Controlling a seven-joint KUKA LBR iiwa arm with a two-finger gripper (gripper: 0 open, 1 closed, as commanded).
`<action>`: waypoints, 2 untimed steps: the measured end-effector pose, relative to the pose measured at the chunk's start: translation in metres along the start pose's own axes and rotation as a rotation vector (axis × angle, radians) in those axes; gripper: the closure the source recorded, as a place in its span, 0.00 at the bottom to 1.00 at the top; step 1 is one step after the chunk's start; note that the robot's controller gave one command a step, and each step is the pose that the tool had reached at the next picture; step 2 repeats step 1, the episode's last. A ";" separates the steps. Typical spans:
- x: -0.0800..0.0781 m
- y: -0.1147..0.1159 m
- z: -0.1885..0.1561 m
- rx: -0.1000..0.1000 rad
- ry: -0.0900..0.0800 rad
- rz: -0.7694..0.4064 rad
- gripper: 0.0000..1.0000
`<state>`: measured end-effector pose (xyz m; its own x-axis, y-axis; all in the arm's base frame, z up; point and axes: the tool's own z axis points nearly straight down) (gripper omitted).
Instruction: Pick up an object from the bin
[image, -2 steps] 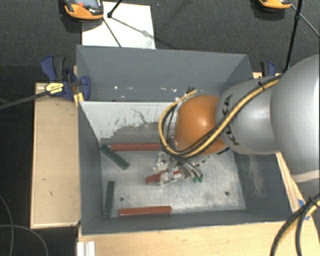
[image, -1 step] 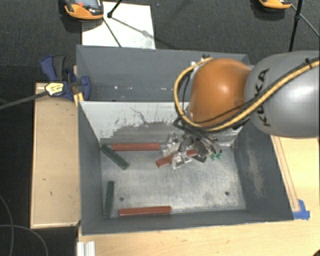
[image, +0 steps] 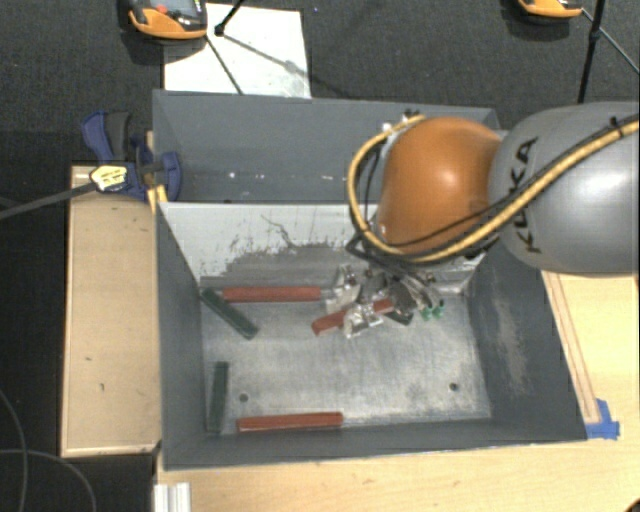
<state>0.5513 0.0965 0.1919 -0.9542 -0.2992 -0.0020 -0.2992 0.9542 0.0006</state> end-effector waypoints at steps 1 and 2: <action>-0.007 -0.007 -0.014 0.001 -0.001 -0.008 1.00; -0.007 -0.007 -0.014 0.001 -0.001 -0.008 1.00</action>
Offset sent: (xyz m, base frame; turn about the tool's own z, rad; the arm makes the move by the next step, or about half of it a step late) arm 0.0076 -0.0183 0.0368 -0.0056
